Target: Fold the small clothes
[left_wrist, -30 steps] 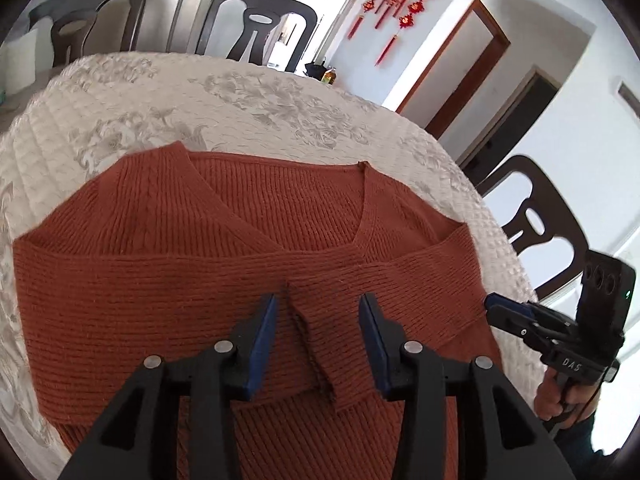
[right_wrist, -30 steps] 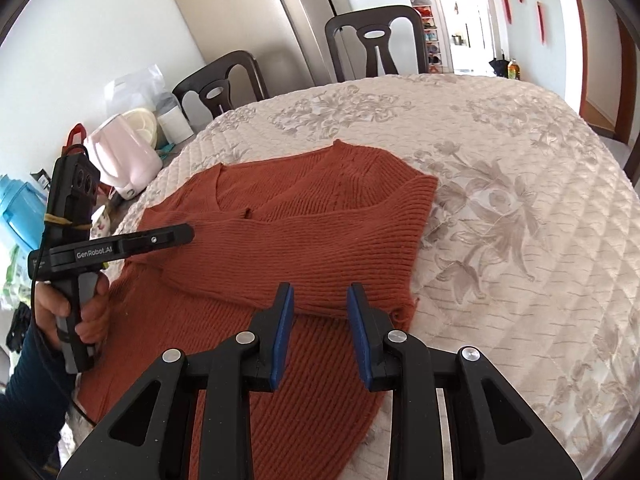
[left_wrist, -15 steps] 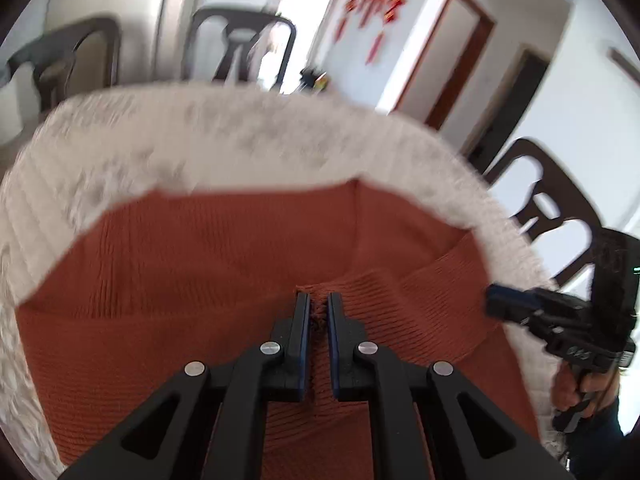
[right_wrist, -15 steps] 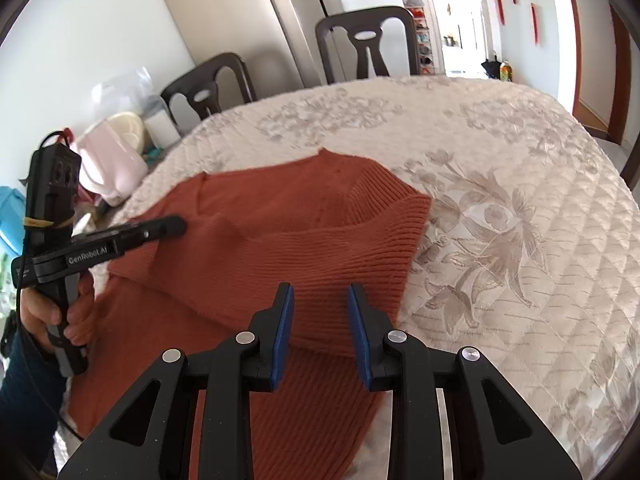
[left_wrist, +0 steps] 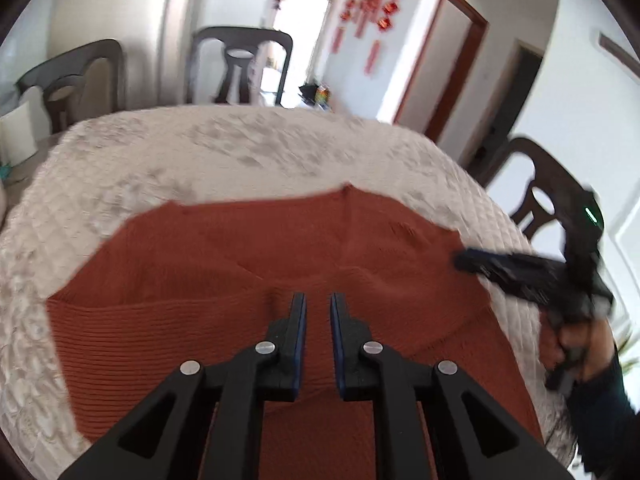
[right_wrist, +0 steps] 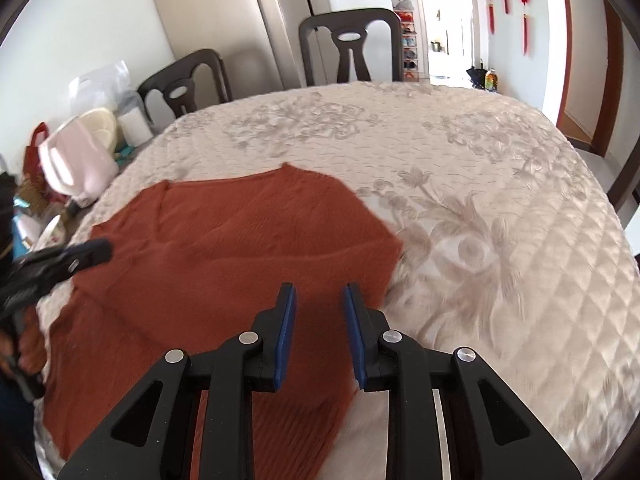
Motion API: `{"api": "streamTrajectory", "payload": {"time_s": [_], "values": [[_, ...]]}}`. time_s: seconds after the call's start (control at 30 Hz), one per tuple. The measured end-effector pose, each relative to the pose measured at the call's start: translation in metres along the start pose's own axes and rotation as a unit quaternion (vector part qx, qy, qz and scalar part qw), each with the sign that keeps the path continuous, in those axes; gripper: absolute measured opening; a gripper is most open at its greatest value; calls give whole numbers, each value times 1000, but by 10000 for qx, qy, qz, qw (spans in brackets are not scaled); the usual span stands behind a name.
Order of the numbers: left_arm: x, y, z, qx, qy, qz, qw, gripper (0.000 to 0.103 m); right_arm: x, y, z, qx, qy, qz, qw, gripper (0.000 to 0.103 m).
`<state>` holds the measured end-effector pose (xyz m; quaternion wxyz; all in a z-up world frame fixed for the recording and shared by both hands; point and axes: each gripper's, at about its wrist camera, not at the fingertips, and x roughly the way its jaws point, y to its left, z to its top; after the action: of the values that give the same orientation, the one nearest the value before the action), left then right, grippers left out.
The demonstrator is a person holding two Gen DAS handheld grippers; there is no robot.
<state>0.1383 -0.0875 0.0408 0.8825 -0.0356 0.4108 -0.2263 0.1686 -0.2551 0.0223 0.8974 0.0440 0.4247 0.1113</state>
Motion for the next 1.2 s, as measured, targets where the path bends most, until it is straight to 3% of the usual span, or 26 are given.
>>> {"api": "streamTrajectory", "payload": {"time_s": [0.1,0.13,0.27,0.47,0.57,0.77,0.97,1.2], "values": [[17,2,-12,-30,343,27,9994,14,9,-22,8,398,40,108,9991,19],[16,2,-17,-12,271,4,9996,14,9,-24,9,446,47,78,9990,19],[5,3,-23,-31,240,11,9997,14,2,-18,3,225,60,-284,9993,19],[0,8,-30,-66,178,29,9998,20,-22,5,-20,-57,-31,14,10000,21],[0,9,-29,-173,187,-10,9997,20,-17,11,-31,-312,72,-87,9994,21],[-27,16,-33,-106,-73,436,9990,20,-40,17,-33,-408,-80,-146,9990,21],[-46,56,-46,-486,-153,1010,9936,20,-27,15,-41,-412,27,-110,9991,21],[-62,75,-61,-724,-245,1175,9901,20,-35,17,-40,-339,-1,-53,9994,22]]}}
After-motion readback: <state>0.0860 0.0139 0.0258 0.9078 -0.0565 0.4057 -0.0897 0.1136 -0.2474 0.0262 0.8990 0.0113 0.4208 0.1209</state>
